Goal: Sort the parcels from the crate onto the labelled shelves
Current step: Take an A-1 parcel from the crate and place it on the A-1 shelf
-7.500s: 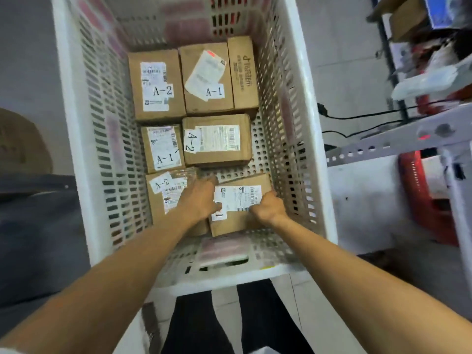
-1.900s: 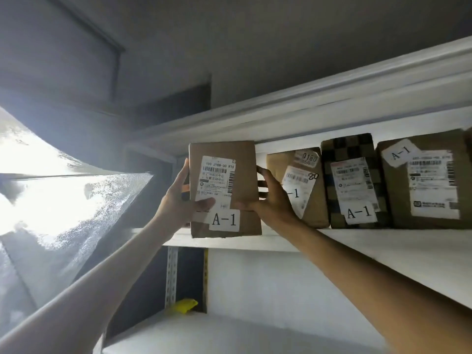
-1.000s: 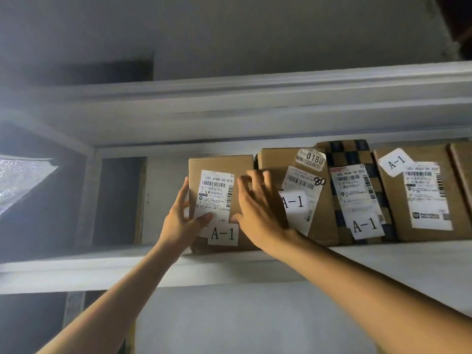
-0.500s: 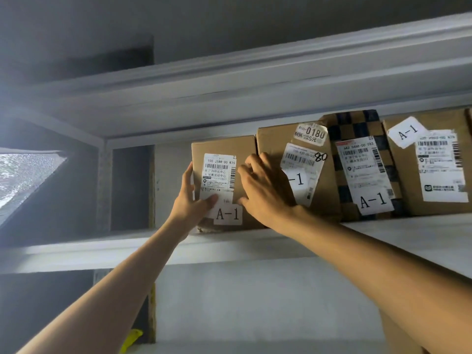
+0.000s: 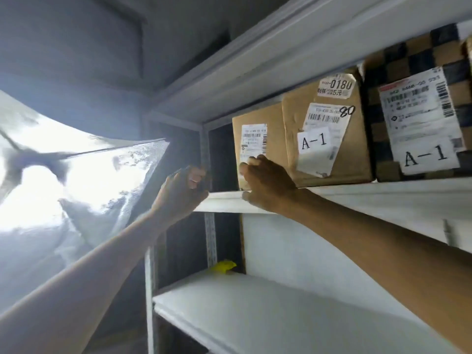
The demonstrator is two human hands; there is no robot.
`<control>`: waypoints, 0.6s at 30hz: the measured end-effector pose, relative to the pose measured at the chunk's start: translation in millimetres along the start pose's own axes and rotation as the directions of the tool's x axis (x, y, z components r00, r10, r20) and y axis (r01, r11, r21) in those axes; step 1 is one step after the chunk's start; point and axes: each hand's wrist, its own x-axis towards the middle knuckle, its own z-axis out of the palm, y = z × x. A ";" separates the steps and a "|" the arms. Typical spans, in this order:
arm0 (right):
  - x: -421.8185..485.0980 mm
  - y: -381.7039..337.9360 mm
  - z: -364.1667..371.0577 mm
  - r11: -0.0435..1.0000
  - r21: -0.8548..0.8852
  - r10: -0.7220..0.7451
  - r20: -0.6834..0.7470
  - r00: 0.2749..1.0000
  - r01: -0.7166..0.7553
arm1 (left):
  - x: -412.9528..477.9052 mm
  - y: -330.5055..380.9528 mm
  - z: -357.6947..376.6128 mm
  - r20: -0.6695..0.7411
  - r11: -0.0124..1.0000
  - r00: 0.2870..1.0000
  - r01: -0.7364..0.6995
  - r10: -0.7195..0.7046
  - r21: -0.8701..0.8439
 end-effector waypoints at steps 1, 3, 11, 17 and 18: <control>-6.6 -7.3 3.5 0.998 0.064 -0.013 0.019 1.000 0.011 | -16.9 -1.0 -12.2 0.006 0.998 0.999 0.033 -0.033 0.055; -18.4 -19.9 4.4 0.984 0.176 -0.029 0.062 0.998 0.018 | -47.5 1.4 -33.2 0.007 0.979 0.998 0.065 -0.068 0.194; -48.3 -93.3 -16.8 0.882 0.443 -0.238 0.129 0.963 0.159 | -161.1 21.0 -131.1 -0.019 0.780 0.951 0.266 -0.310 0.566; -76.8 -200.4 -43.2 0.687 0.648 -0.493 0.081 0.866 0.331 | -261.3 41.4 -218.6 -0.142 0.595 0.872 0.430 -0.468 0.680; -86.9 -223.4 -51.2 0.630 0.692 -0.537 0.062 0.841 0.352 | -284.7 46.8 -234.2 -0.174 0.551 0.844 0.473 -0.507 0.688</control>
